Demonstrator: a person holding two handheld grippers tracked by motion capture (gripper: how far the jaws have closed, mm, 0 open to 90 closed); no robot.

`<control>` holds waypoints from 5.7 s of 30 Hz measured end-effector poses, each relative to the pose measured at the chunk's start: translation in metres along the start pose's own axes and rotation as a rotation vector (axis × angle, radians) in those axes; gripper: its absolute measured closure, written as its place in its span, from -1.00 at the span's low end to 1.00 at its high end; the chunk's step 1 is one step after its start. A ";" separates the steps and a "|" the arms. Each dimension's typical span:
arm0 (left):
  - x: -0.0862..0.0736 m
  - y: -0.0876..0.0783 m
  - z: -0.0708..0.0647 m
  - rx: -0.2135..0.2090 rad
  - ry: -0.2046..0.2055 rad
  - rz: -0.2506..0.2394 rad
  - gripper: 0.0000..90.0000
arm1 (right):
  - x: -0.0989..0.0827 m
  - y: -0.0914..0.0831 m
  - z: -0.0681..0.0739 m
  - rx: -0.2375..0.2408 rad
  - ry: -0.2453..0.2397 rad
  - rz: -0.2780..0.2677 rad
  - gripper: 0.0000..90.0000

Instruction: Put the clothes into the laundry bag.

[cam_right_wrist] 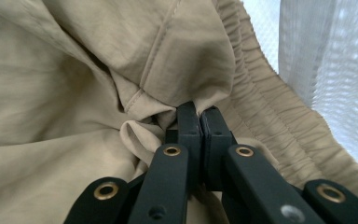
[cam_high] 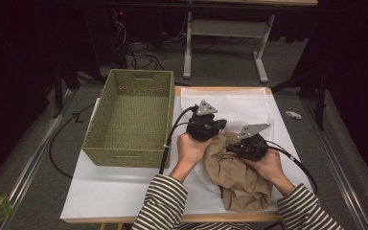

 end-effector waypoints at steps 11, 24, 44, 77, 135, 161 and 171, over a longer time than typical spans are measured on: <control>-0.007 -0.010 -0.009 -0.033 -0.015 -0.016 1.00 | -0.012 0.027 -0.039 -0.150 0.101 0.072 0.97; -0.023 -0.013 -0.003 -0.015 -0.013 0.009 1.00 | -0.002 -0.036 -0.032 -0.184 0.064 -0.048 0.28; -0.021 -0.008 -0.007 -0.002 0.011 0.009 1.00 | -0.038 -0.033 -0.055 -0.159 0.230 -0.002 0.70; -0.019 -0.017 -0.008 -0.028 -0.024 -0.005 1.00 | -0.032 -0.010 -0.068 -0.271 0.172 -0.004 0.43; -0.023 -0.010 -0.013 -0.058 -0.044 -0.013 1.00 | -0.034 0.013 -0.063 -0.250 0.170 -0.005 0.78; -0.025 -0.011 -0.005 -0.025 -0.045 -0.021 1.00 | -0.036 -0.018 0.009 -0.018 0.108 -0.025 -0.33; -0.016 -0.013 -0.012 -0.046 -0.033 -0.043 1.00 | -0.036 0.000 0.011 0.087 0.075 0.002 0.73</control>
Point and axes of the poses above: each handheld gripper's, and its own axes: y roughly forward along the jaws, x roughly out of its top, z roughly to its left, the point moved 9 cm from there along y, roughly forward along the jaws, and after that the axes turned 8 degrees about -z, right-handed, at the moved point
